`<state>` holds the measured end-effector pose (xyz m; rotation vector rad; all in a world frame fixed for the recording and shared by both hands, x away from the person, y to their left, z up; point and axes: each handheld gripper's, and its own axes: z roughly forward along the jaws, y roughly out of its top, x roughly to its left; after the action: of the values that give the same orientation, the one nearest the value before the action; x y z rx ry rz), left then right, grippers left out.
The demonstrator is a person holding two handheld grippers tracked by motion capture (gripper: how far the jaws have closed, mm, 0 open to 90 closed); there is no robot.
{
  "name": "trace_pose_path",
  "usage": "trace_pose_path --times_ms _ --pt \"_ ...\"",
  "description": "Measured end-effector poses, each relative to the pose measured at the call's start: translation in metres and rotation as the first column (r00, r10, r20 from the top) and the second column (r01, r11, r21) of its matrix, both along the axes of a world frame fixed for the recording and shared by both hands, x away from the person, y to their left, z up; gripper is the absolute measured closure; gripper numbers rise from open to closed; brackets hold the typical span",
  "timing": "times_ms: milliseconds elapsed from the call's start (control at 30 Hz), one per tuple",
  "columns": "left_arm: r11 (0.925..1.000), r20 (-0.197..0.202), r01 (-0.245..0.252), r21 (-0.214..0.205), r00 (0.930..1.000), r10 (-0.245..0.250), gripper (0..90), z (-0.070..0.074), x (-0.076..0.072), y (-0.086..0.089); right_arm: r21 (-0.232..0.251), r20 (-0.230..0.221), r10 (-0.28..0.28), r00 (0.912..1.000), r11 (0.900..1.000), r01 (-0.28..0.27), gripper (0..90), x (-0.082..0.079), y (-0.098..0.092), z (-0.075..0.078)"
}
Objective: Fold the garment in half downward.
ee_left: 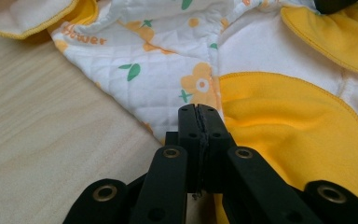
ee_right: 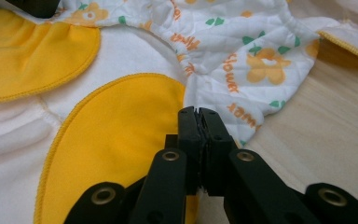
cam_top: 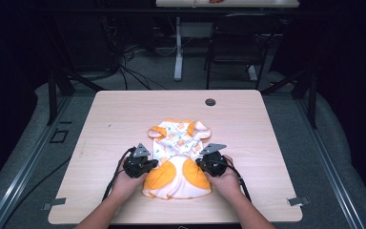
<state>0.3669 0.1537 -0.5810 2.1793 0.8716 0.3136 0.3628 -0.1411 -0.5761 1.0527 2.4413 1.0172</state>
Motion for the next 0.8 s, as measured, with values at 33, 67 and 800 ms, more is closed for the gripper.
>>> trace_pose_path --times_ms 33,67,800 --pt "1.0 -0.003 0.005 0.0 1.0 -0.005 88.8 0.0 -0.001 0.0 0.0 0.0 0.0 1.0 1.0 0.0 87.2 0.0 0.0 0.0" --pt "1.0 -0.004 0.003 0.001 1.0 -0.003 88.8 0.0 -0.001 0.0 0.002 -0.004 0.001 1.0 1.0 -0.001 87.2 -0.001 0.0 0.0" --pt "0.9975 -0.044 0.054 0.047 0.9977 -0.052 88.9 0.005 -0.031 0.003 -0.086 -0.03 0.113 0.9932 0.9896 -0.115 86.8 -0.028 0.008 0.006"
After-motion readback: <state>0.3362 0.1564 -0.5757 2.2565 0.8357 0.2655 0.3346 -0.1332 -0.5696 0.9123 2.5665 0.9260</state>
